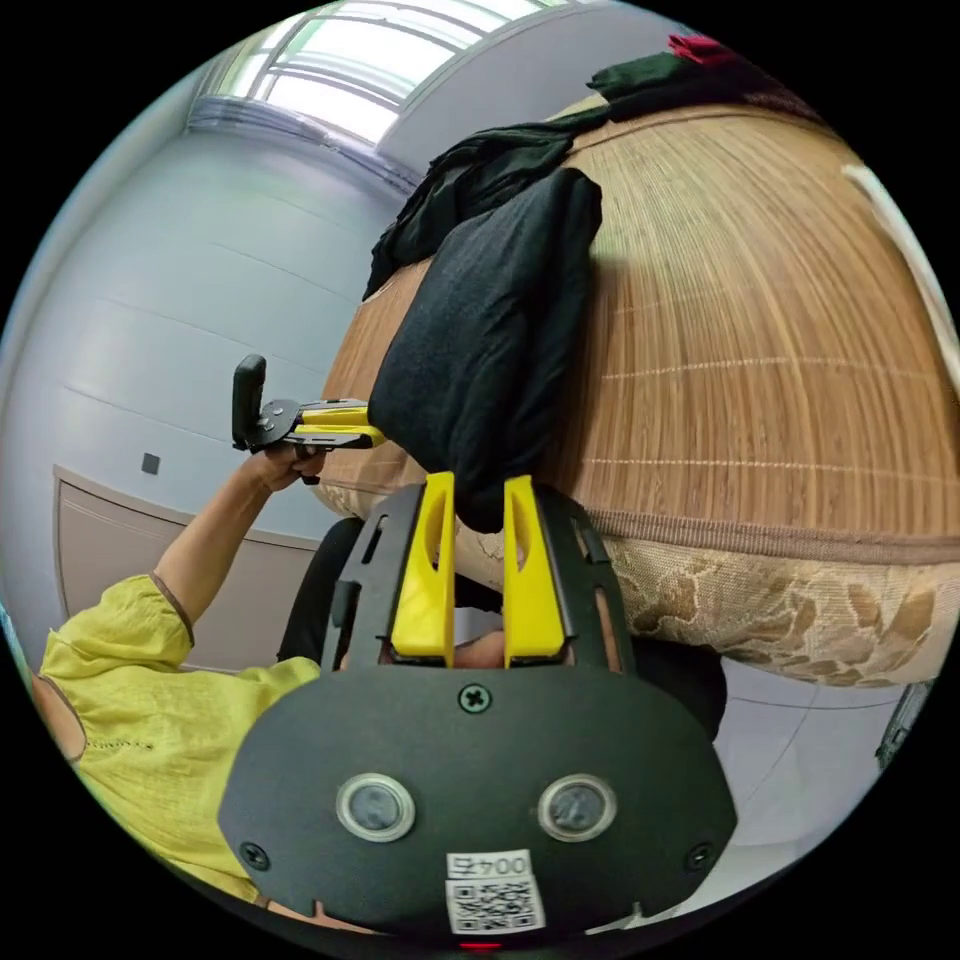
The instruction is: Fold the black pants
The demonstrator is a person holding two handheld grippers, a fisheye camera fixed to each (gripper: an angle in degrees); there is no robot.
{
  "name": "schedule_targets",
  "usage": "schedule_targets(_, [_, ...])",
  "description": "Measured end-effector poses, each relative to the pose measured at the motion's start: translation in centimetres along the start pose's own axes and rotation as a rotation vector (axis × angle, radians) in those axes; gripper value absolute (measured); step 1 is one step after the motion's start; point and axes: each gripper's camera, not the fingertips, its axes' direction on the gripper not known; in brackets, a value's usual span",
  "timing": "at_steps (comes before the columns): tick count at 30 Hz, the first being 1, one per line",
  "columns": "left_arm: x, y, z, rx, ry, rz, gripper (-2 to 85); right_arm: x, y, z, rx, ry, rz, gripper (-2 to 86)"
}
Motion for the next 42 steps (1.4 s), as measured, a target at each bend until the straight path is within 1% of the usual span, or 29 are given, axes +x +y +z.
schedule_targets(3, [-0.9, 0.0, -0.4, -0.023, 0.066, -0.033, 5.2, -1.7, 0.2, -1.0, 0.004, 0.089, -0.068, 7.0])
schedule_targets(5, [-1.7, 0.8, -0.7, -0.024, 0.085, -0.073, 4.1, -2.1, 0.9, -0.8, -0.007, 0.05, -0.054, 6.9])
schedule_targets(10, [-0.9, 3.2, -2.2, -0.004, 0.038, -0.084, 3.5, -2.6, 3.2, 0.7, -0.054, 0.0, -0.047, 9.0])
schedule_targets(12, [-0.5, 4.4, -3.2, 0.008, 0.036, -0.1, 3.6, -2.3, 4.0, -0.3, -0.023, 0.001, -0.03, 10.8])
schedule_targets(15, [0.1, 6.6, -5.9, 0.071, 0.003, -0.149, 3.8, -0.8, 5.3, -3.6, 0.114, 0.01, 0.03, 10.7])
schedule_targets(17, [1.9, 7.3, -8.7, 0.216, -0.029, -0.179, 4.7, 0.6, 5.2, -6.2, 0.229, -0.03, 0.073, 9.8])
schedule_targets(19, [4.0, 6.0, -9.7, 0.282, -0.045, -0.147, 6.3, 1.5, 4.0, -7.6, 0.301, -0.076, 0.109, 9.6])
schedule_targets(21, [6.5, 3.6, -9.7, 0.294, -0.073, -0.091, 9.1, 2.2, 2.1, -8.5, 0.362, -0.133, 0.136, 9.8])
schedule_targets(23, [9.3, -0.3, -8.5, 0.26, -0.153, -0.032, 12.6, 3.2, -1.2, -8.7, 0.39, -0.192, 0.163, 10.3])
schedule_targets(25, [10.5, -3.0, -7.3, 0.223, -0.201, 0.009, 14.0, 4.1, -3.7, -8.2, 0.378, -0.236, 0.197, 10.7])
schedule_targets(27, [11.2, -5.2, -5.8, 0.157, -0.222, 0.04, 14.5, 4.6, -5.9, -7.6, 0.364, -0.238, 0.228, 11.0])
schedule_targets(28, [11.4, -6.2, -4.9, 0.119, -0.206, 0.058, 14.6, 4.6, -7.3, -7.2, 0.347, -0.22, 0.232, 11.1])
schedule_targets(33, [12.3, -6.7, -4.1, 0.101, -0.175, 0.059, 14.7, 4.2, -11.5, -5.0, 0.269, -0.072, 0.269, 11.0])
schedule_targets(35, [12.4, -6.7, -4.0, 0.097, -0.149, 0.02, 14.6, 4.3, -12.5, -3.7, 0.242, 0.004, 0.29, 4.8])
schedule_targets(36, [12.5, -6.7, -4.0, 0.096, -0.147, 0.017, 14.6, 4.3, -12.6, -3.4, 0.239, 0.03, 0.288, 4.6])
schedule_targets(38, [13.3, -6.6, -3.7, 0.103, -0.148, 0.009, 14.5, 4.1, -12.7, -1.4, 0.166, 0.191, 0.231, 4.1])
schedule_targets(39, [13.5, -6.6, -3.6, 0.107, -0.151, 0.007, 14.5, 4.1, -12.5, -0.8, 0.147, 0.227, 0.215, 4.1])
schedule_targets(40, [14.0, -6.6, -3.3, 0.114, -0.159, 0.004, 14.5, 4.2, -12.1, 0.1, 0.147, 0.252, 0.188, 4.2])
schedule_targets(42, [14.6, -6.8, -3.1, 0.11, -0.178, -0.001, 14.4, 4.5, -11.3, 0.2, 0.193, 0.206, 0.202, 4.7])
